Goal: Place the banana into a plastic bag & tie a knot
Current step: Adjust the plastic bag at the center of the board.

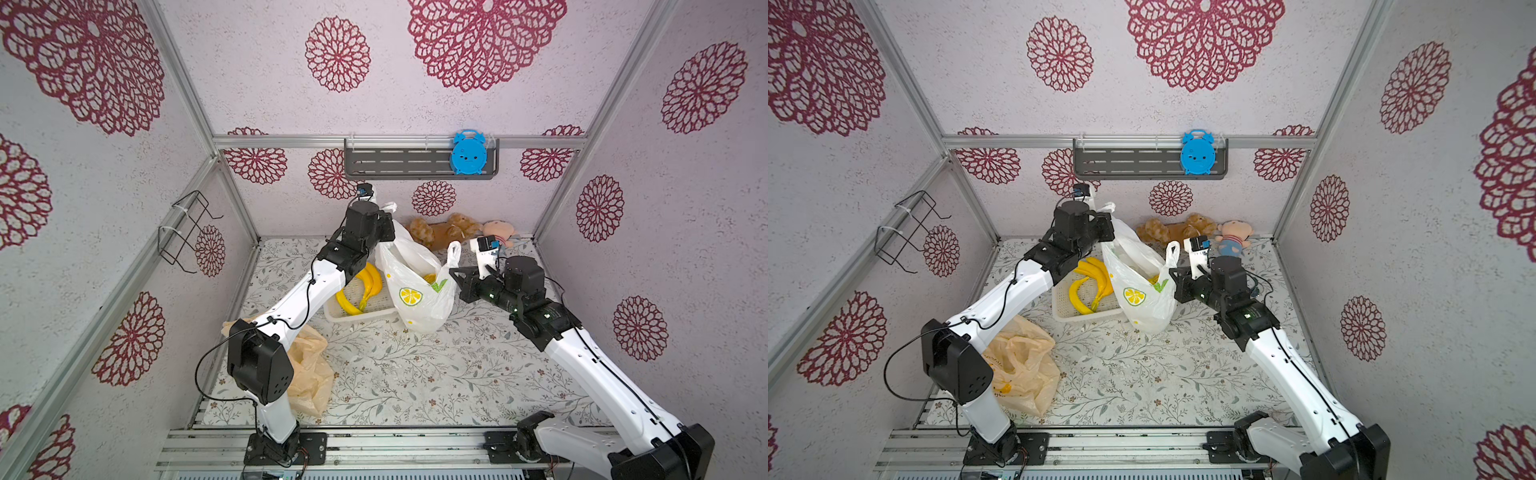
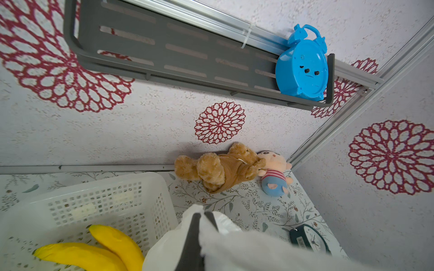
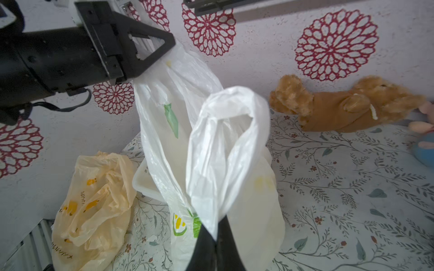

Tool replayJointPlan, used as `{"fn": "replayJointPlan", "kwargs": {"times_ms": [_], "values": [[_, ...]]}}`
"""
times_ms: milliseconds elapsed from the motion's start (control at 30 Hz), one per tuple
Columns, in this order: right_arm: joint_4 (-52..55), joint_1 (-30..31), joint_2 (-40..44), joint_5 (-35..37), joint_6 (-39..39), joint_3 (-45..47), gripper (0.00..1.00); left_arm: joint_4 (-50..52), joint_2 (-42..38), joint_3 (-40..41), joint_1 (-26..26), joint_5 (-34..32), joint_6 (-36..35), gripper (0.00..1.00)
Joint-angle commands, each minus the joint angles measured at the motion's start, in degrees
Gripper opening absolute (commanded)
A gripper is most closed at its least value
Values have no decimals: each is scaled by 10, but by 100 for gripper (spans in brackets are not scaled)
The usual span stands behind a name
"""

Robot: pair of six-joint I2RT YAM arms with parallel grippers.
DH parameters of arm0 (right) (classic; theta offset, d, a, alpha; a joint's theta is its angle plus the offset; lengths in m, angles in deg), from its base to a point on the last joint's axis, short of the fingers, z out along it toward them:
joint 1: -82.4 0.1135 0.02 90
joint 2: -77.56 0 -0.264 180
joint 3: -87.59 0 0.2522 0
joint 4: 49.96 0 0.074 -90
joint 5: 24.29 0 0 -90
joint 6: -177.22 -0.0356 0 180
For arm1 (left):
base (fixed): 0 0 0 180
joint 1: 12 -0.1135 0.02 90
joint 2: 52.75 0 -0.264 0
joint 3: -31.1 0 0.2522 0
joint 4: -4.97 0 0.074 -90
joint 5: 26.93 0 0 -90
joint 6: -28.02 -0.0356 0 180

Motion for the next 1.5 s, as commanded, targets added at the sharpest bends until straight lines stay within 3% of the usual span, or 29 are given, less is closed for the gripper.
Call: {"fn": "replayJointPlan", "kwargs": {"times_ms": [0, 200, 467, 567, 800, 1133, 1267, 1467], "values": [[27, -1, 34, 130, -9, -45, 0, 4, 20, -36, -2, 78, 27, 0], [62, -2, 77, 237, -8, -81, 0, -28, 63, -69, 6, 174, 83, 0], [78, -4, 39, 228, -1, -106, 0, -55, 121, -55, 1, 206, 118, 0], [76, -9, 11, 204, -3, -106, 0, -75, 115, -5, -16, 201, 141, 0], [42, -34, -47, 113, -31, -102, 0, -88, -7, 174, -58, 139, 157, 0], [-87, -25, -167, -86, -114, -132, 0, 3, -198, 313, -152, 74, 124, 0], [-110, -4, -205, -112, -121, -156, 0, 43, -271, 343, -188, 59, 116, 0], [-66, -9, -188, -78, -72, -168, 0, 74, -296, 335, -179, 104, 112, 0]]}}
